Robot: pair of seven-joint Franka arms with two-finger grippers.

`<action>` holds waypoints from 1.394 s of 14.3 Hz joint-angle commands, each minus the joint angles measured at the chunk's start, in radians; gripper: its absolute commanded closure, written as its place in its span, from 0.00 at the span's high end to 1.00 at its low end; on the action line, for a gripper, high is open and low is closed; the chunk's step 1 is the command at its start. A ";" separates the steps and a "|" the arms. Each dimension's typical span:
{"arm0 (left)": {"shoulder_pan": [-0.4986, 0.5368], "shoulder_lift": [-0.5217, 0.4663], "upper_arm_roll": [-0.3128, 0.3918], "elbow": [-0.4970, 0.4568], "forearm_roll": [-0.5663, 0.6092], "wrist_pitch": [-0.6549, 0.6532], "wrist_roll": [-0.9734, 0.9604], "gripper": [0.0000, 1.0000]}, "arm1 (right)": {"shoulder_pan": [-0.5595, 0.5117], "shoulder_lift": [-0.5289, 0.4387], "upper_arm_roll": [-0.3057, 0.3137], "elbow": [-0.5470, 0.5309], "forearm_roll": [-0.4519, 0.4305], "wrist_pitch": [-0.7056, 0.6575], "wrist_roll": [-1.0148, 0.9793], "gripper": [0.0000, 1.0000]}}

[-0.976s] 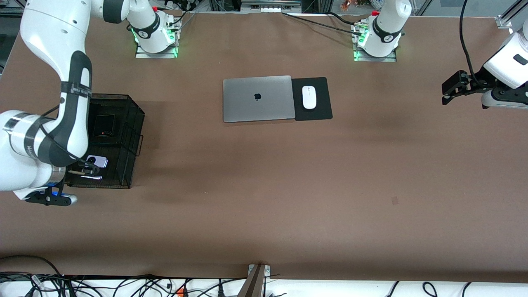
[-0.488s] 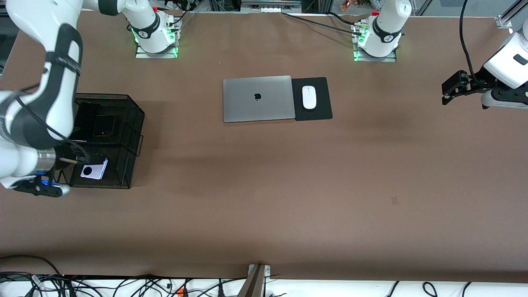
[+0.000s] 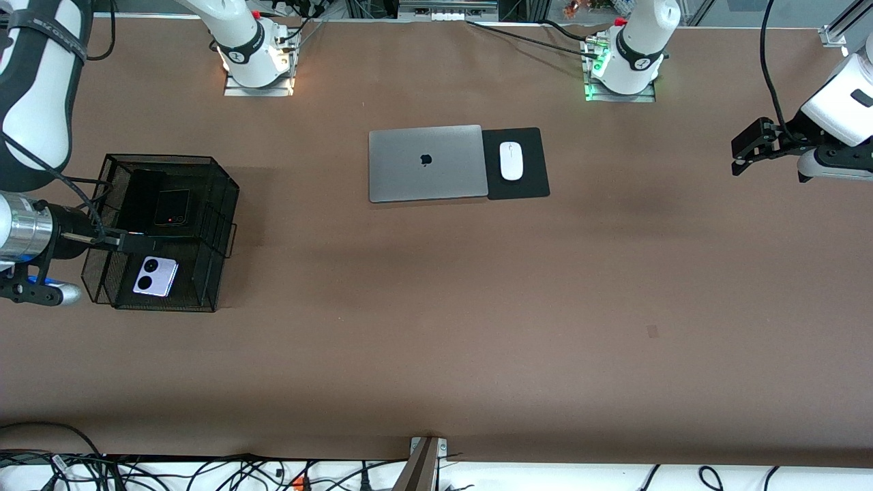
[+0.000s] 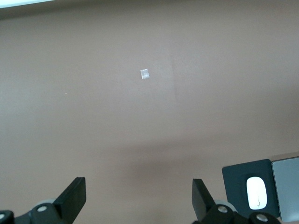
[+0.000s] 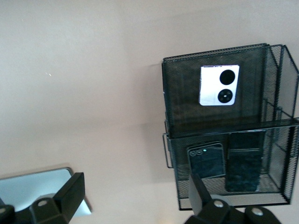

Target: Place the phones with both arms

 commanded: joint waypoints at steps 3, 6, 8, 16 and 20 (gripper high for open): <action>0.014 0.004 -0.003 0.021 -0.020 0.030 0.024 1.00 | -0.302 -0.080 0.506 -0.022 -0.299 0.043 0.040 0.99; 0.014 0.001 -0.003 0.019 -0.020 0.030 0.022 1.00 | -0.316 -0.178 0.516 -0.178 -0.303 0.132 0.037 0.98; 0.015 0.000 0.000 0.018 -0.019 0.031 0.024 1.00 | -0.316 -0.295 0.513 -0.367 -0.301 0.264 0.036 0.99; 0.027 -0.003 0.001 0.013 -0.017 0.044 0.024 1.00 | -0.255 -0.309 0.410 -0.420 -0.243 0.323 0.040 1.00; 0.027 -0.002 0.001 0.013 -0.016 0.042 0.022 1.00 | -0.255 -0.306 0.404 -0.425 -0.237 0.327 0.040 1.00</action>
